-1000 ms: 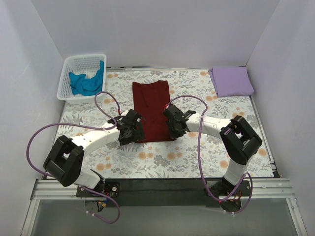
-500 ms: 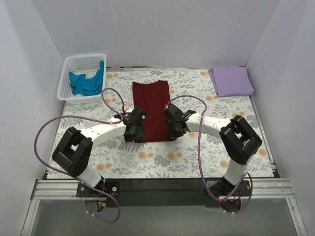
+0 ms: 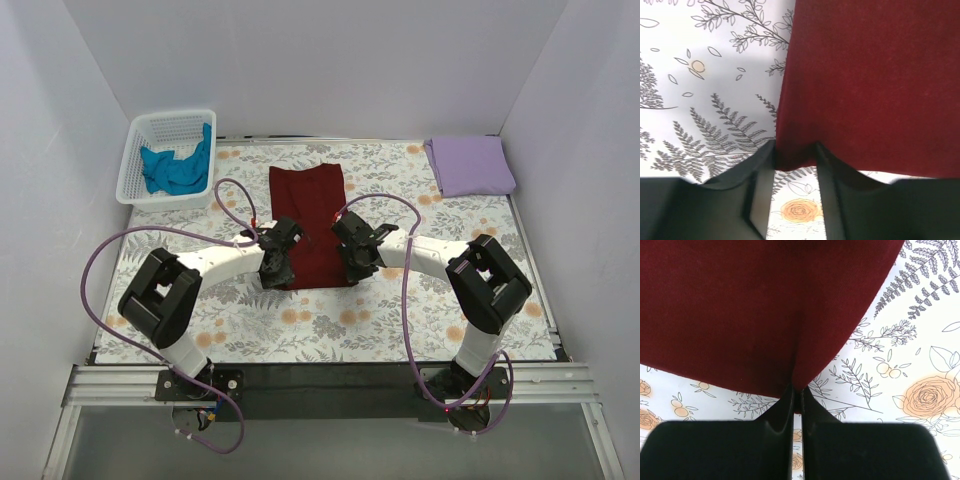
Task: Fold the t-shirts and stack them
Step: Fold the tshirt
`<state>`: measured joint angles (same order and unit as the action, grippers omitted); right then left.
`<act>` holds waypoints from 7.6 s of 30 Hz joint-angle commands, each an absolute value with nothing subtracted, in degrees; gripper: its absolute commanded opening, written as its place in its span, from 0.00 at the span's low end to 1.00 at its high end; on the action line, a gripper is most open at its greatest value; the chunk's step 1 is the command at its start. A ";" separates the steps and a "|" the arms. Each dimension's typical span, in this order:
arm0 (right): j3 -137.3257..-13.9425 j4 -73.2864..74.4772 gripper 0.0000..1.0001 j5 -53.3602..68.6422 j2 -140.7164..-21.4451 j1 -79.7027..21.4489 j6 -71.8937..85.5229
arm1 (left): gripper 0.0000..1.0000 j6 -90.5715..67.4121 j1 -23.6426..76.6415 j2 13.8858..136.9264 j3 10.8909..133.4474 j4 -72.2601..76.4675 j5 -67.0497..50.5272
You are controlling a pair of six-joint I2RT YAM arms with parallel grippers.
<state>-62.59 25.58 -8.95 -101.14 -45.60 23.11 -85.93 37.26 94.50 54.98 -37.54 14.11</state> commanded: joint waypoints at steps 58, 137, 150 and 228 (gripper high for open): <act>-95.78 68.99 0.01 11.59 -91.57 -42.29 9.50 | 0.00 -92.20 39.83 66.88 62.58 -61.54 -4.57; -76.46 -19.60 0.36 48.52 -122.60 -21.54 27.51 | 0.19 -85.52 14.06 99.83 53.25 2.81 -16.53; -74.64 -23.99 0.38 51.76 -117.63 -17.75 36.29 | 0.30 -84.73 12.13 97.50 57.22 0.36 -16.52; -22.76 -73.83 0.44 44.91 -112.06 -27.42 66.97 | 0.40 -89.47 20.57 56.60 32.08 -15.74 -4.65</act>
